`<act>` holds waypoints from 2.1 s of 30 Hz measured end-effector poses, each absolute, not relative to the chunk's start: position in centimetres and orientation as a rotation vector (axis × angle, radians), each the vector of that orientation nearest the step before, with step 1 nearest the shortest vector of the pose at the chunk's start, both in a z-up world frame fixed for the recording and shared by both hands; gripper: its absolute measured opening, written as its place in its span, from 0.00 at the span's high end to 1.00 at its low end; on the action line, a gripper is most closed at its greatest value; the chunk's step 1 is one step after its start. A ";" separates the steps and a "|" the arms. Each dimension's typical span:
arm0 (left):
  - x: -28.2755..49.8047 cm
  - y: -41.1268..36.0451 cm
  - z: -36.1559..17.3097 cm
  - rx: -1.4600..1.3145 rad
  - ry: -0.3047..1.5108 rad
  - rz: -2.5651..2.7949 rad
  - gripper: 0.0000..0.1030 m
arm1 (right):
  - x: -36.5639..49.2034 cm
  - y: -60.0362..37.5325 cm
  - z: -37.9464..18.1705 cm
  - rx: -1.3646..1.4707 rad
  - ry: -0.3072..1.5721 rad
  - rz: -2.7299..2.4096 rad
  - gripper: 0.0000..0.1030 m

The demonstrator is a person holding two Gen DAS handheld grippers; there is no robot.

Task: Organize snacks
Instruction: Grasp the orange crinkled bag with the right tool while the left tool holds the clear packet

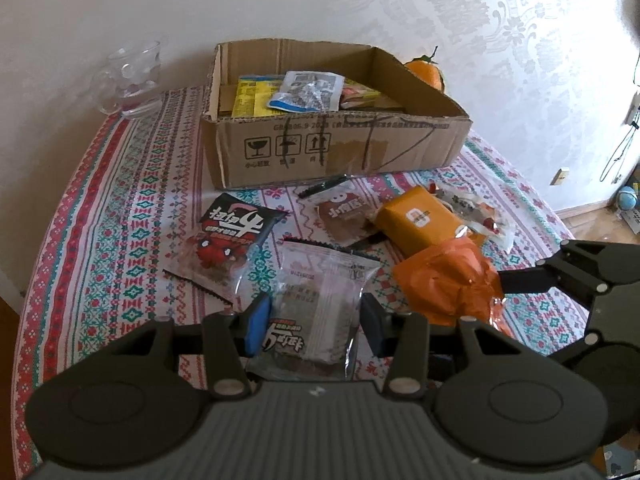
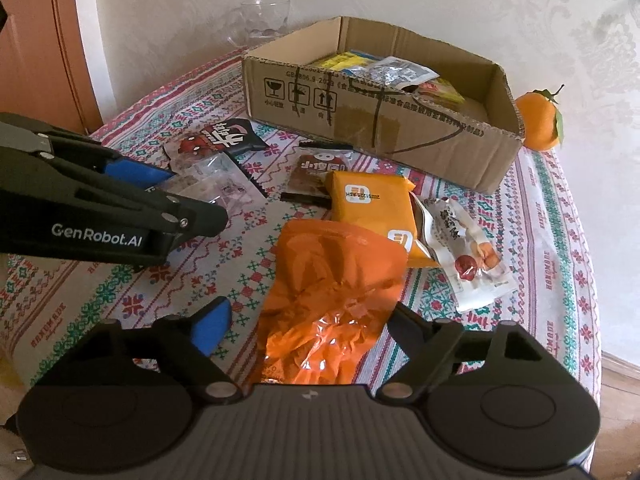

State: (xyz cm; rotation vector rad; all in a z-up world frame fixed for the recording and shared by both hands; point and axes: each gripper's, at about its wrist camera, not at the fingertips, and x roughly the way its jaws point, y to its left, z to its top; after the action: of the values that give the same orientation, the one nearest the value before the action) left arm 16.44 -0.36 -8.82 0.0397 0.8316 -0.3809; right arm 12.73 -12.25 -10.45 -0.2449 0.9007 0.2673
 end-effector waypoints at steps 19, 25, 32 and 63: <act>15.2 0.7 -8.4 0.052 0.851 -0.405 0.54 | 12.7 -13.5 -9.4 -0.242 0.909 0.244 0.34; 15.1 0.6 -8.1 0.049 0.845 -0.413 0.54 | 12.5 -14.0 -8.9 -0.232 0.897 0.246 0.34; 14.9 0.5 -7.8 0.048 0.837 -0.422 0.54 | 12.4 -14.4 -7.8 -0.221 0.877 0.255 0.35; 15.0 0.7 -8.1 0.039 0.849 -0.423 0.54 | 11.7 -13.0 -9.9 -0.258 0.893 0.230 0.37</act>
State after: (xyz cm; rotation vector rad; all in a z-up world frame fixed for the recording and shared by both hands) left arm 14.97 0.71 -8.06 0.0393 0.8486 -0.4233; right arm 11.69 -12.99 -9.93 -0.2583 0.8926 0.2296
